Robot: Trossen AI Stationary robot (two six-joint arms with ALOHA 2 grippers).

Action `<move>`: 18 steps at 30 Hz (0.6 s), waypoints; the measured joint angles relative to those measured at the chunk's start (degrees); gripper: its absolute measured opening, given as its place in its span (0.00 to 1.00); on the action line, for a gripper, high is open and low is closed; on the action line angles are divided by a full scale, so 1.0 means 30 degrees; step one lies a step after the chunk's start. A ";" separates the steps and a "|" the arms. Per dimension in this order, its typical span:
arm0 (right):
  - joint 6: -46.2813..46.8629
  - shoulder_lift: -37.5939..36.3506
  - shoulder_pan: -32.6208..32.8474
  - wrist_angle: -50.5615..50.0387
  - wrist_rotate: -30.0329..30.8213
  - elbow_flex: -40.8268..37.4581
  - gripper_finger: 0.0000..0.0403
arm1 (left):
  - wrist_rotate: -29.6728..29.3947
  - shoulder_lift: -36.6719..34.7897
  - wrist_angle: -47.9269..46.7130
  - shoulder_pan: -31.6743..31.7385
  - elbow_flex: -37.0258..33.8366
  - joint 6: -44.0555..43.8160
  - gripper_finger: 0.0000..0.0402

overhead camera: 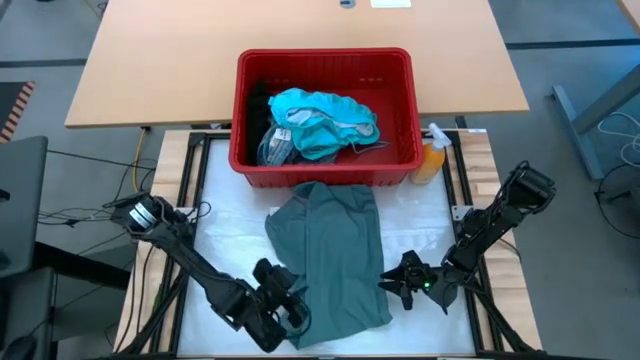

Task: Fold Laundry from Bin
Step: Fold the light blue pants

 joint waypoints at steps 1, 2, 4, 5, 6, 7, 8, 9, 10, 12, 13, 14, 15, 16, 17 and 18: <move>-0.0142 -0.0007 -0.0004 0.0047 0.0004 0.0000 0.49 | -0.0518 0.0056 -0.0030 0.0010 -0.0090 -0.0376 0.42; -0.0196 -0.0015 -0.0003 0.0085 0.0004 0.0000 0.49 | -0.0891 0.0169 -0.0043 0.0122 -0.0261 -0.0790 0.42; -0.0217 -0.0015 -0.0004 0.0073 0.0004 0.0000 0.49 | -0.1450 0.0325 0.0186 0.0449 -0.0562 -0.1967 0.42; -0.0221 -0.0017 -0.0004 0.0070 0.0004 0.0000 0.49 | -0.1558 0.0377 0.0144 0.0681 -0.0776 -0.2588 0.42; -0.0219 -0.0022 -0.0004 0.0033 0.0002 0.0001 0.49 | -0.1426 0.0376 0.0216 0.0999 -0.1060 -0.2999 0.42; -0.0256 -0.0022 -0.0003 -0.0048 -0.0004 0.0006 0.49 | -0.1079 0.0363 0.0326 0.1419 -0.1347 -0.3041 0.42; -0.0279 -0.0022 0.0012 -0.0131 -0.0004 0.0000 0.49 | -0.0528 0.0343 0.0695 0.1825 -0.1617 -0.2910 0.42; -0.0339 -0.0022 0.0018 -0.0126 -0.0004 0.0000 0.49 | -0.0124 0.0354 0.0828 0.2234 -0.1815 -0.2577 0.43; -0.0386 -0.0022 -0.0004 -0.0098 -0.0004 0.0000 0.49 | 0.0166 0.0369 0.0708 0.2664 -0.1940 -0.2286 0.43; -0.0615 -0.0022 -0.0004 -0.0153 0.0004 0.0000 0.49 | 0.0608 0.0416 0.0698 0.3591 -0.1961 -0.1385 0.45; -0.0767 -0.0022 -0.0004 -0.0142 0.0004 0.0000 0.49 | 0.0914 0.0521 0.0960 0.4097 -0.1907 -0.0886 0.46; -0.0797 -0.0022 -0.0008 -0.0131 0.0004 0.0000 0.49 | 0.1221 0.0574 0.0987 0.4596 -0.1912 -0.0375 0.48; -0.0787 -0.0022 -0.0037 -0.0137 0.0004 0.0000 0.49 | 0.1537 0.0658 0.0930 0.5105 -0.1933 0.0095 0.49; -0.0787 -0.0022 -0.0040 -0.0151 0.0004 0.0000 0.49 | 0.1928 0.0752 0.0963 0.5640 -0.1958 0.0513 0.51; -0.0787 -0.0022 -0.0040 -0.0138 0.0004 0.0000 0.49 | 0.2431 0.0869 0.1332 0.6142 -0.1955 0.0955 0.52; -0.0780 -0.0022 -0.0040 -0.0131 0.0004 0.0000 0.49 | 0.3041 0.0930 0.1564 0.6614 -0.1936 0.1403 0.54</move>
